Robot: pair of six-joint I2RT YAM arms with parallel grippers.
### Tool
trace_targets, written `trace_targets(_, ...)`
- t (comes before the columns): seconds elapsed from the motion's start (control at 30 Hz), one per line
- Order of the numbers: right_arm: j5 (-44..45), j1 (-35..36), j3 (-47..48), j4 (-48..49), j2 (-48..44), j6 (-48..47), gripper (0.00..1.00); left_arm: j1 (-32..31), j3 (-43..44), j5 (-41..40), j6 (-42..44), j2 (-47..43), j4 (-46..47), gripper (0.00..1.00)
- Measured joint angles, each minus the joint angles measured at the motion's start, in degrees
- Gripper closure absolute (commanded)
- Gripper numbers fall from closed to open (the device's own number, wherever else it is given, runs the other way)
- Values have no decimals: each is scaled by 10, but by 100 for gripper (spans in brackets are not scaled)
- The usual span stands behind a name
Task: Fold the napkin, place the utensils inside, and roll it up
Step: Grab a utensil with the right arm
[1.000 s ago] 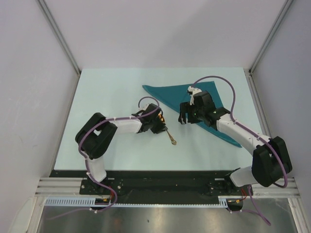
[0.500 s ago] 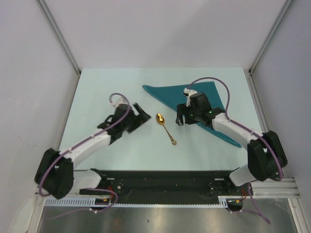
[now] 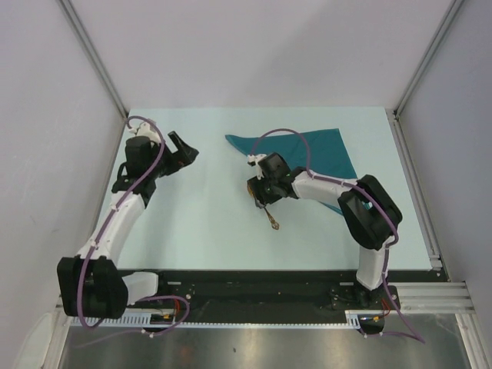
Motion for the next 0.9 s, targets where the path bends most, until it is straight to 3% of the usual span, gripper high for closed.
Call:
trace_targets(0.1,12,9,25,-4,26,-15,46,15,1,47,17,32,6,0)
trace_targets(0.2,22,19,36,-11,40,-28,57,21,1,93,25,60,8,1)
trace_targets(0.3,33,27,54,-26,56,-40,71,24,1,126,25,71,15,0)
trace_targets(0.43,48,34,82,-37,76,-51,100,29,1,161,25,75,19,1)
trace_targets(0.73,72,30,81,-52,70,-112,100,33,1,187,35,71,23,0)
trace_targets(0.9,66,-48,72,-84,39,-174,100,48,1,195,40,62,23,0)
